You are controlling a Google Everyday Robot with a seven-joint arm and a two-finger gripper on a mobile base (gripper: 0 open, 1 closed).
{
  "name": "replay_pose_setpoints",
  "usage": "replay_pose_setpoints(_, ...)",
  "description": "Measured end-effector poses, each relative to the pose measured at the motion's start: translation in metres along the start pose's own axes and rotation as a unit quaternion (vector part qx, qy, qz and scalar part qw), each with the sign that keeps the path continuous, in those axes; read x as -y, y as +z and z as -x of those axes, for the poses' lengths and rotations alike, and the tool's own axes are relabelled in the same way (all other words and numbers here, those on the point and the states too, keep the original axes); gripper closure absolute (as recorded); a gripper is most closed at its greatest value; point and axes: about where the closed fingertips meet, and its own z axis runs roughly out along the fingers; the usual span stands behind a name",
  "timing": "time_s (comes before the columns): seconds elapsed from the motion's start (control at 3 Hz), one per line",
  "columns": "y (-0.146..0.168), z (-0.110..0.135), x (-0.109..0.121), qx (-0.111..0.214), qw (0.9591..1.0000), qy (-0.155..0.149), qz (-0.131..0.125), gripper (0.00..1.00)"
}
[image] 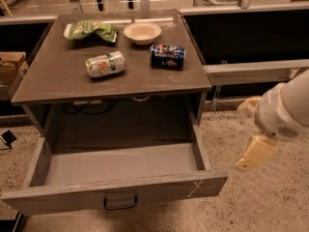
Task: Close top drawer
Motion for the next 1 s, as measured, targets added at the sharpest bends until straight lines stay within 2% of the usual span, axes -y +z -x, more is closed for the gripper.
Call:
replay_pose_setpoints(0.33, 0.0461, -0.0038, -0.0151, 0.019, 0.9998, -0.003, 0.007, 0.42)
replay_pose_setpoints(0.67, 0.0459, -0.0032, -0.0143, 0.019, 0.9998, -0.004, 0.002, 0.72)
replay_pose_setpoints(1.0, 0.0459, -0.0032, -0.0144, 0.019, 0.9998, -0.004, 0.002, 0.96)
